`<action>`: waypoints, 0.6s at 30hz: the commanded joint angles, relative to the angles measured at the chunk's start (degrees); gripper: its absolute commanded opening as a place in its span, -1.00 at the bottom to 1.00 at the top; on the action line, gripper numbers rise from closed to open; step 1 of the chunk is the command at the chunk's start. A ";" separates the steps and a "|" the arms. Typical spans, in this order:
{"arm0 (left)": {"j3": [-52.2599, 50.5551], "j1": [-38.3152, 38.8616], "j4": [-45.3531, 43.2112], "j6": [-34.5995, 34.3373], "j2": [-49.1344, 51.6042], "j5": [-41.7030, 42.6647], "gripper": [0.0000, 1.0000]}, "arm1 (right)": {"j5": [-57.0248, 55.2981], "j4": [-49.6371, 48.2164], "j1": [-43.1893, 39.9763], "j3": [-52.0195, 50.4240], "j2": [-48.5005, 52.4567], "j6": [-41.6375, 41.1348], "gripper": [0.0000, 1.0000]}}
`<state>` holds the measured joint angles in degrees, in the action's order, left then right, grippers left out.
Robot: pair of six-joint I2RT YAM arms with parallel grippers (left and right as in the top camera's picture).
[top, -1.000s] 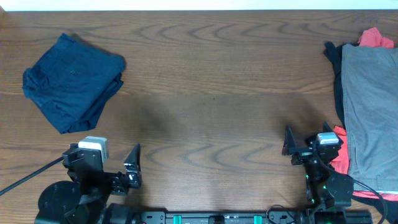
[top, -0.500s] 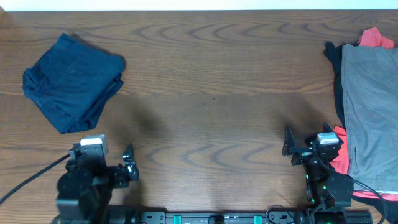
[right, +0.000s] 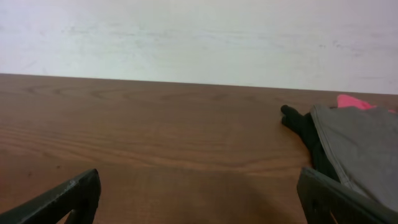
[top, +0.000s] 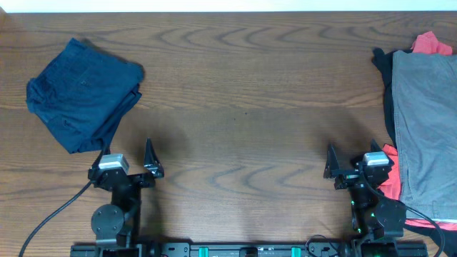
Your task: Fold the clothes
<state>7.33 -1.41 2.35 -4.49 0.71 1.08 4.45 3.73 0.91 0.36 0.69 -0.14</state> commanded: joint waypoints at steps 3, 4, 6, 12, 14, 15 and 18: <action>-7.30 -0.28 -12.15 -0.28 -0.61 0.00 0.96 | 0.50 0.22 -0.57 -0.04 -0.42 0.85 0.99; -7.08 -0.28 -10.97 -0.24 -0.61 -0.17 0.96 | 0.50 0.22 -0.57 -0.04 -0.42 0.85 0.98; -7.10 -0.28 -9.51 -0.24 -0.61 -0.28 0.96 | 0.50 0.22 -0.57 -0.04 -0.42 0.85 0.99; -7.10 -0.28 0.83 -0.72 -0.61 1.27 0.96 | 0.50 0.22 -0.57 -0.04 -0.42 0.85 0.99; -7.10 -0.28 1.25 -0.70 -0.61 1.09 0.96 | 0.50 0.22 -0.57 -0.04 -0.42 0.85 0.98; -7.10 -0.28 1.60 -0.72 -0.61 1.07 0.96 | 0.50 0.22 -0.57 -0.04 -0.42 0.85 0.98; -7.10 -0.28 1.51 -0.70 -0.59 1.05 0.96 | 0.50 0.22 -0.57 -0.04 -0.42 0.85 0.98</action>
<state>0.75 -1.41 1.19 -4.69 0.62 2.61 4.51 3.70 0.91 0.36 0.67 -0.14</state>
